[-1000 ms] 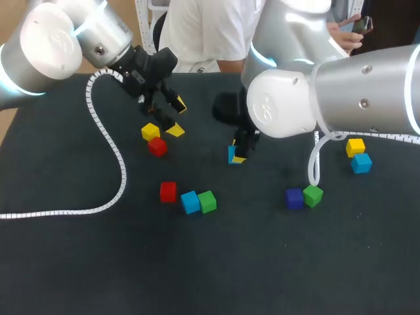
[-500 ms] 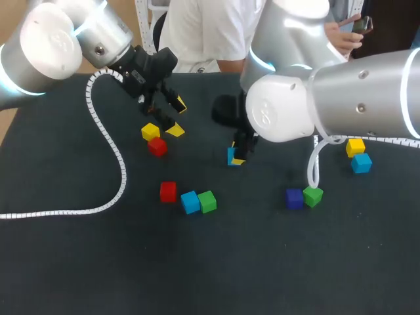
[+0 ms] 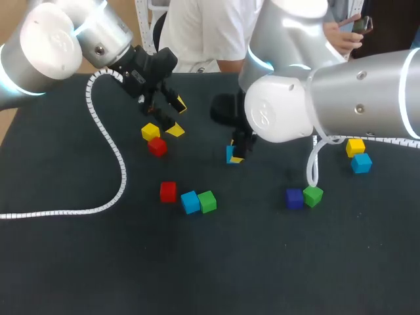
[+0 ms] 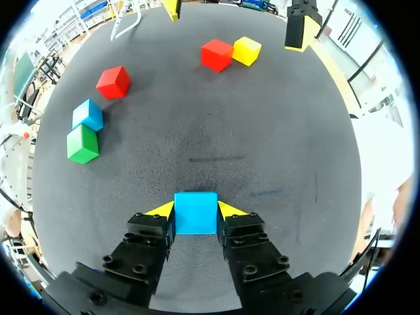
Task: Place the blue cubes, place green cubes on the blue cubes, place the yellow cubes on the green cubes, then place the red cubes on the yellow cubes, and place purple cube on the red cubes.
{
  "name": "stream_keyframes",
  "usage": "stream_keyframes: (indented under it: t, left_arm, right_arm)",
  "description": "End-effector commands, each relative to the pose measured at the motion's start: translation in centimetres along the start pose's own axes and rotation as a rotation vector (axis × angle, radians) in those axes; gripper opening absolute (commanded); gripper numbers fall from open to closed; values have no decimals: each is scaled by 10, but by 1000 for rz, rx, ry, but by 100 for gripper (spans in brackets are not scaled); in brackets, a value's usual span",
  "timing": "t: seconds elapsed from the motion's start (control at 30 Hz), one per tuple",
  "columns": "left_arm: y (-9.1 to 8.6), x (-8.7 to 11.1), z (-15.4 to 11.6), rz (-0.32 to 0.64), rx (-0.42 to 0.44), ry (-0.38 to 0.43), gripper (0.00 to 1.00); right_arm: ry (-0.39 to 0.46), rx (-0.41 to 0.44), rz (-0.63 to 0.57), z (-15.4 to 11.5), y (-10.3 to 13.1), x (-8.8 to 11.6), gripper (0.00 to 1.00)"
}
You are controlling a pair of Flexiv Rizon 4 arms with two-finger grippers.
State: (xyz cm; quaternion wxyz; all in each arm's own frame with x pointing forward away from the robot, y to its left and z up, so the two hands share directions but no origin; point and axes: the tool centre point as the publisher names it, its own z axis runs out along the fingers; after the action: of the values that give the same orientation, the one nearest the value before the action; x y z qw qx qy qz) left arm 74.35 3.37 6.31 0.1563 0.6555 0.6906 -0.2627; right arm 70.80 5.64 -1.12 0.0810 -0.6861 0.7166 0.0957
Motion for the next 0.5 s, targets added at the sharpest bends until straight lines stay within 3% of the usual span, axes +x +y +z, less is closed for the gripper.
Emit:
stream_keyframes:
  t: [0.03, 0.5]
  left_arm:
    - [3, 0, 0, 2, 7, 2, 100]
    - [3, 0, 0, 2, 7, 2, 100]
  right_arm:
    - [1, 0, -2, 0, 2, 0, 0]
    - [2, -2, 4, 1, 1, 2, 0]
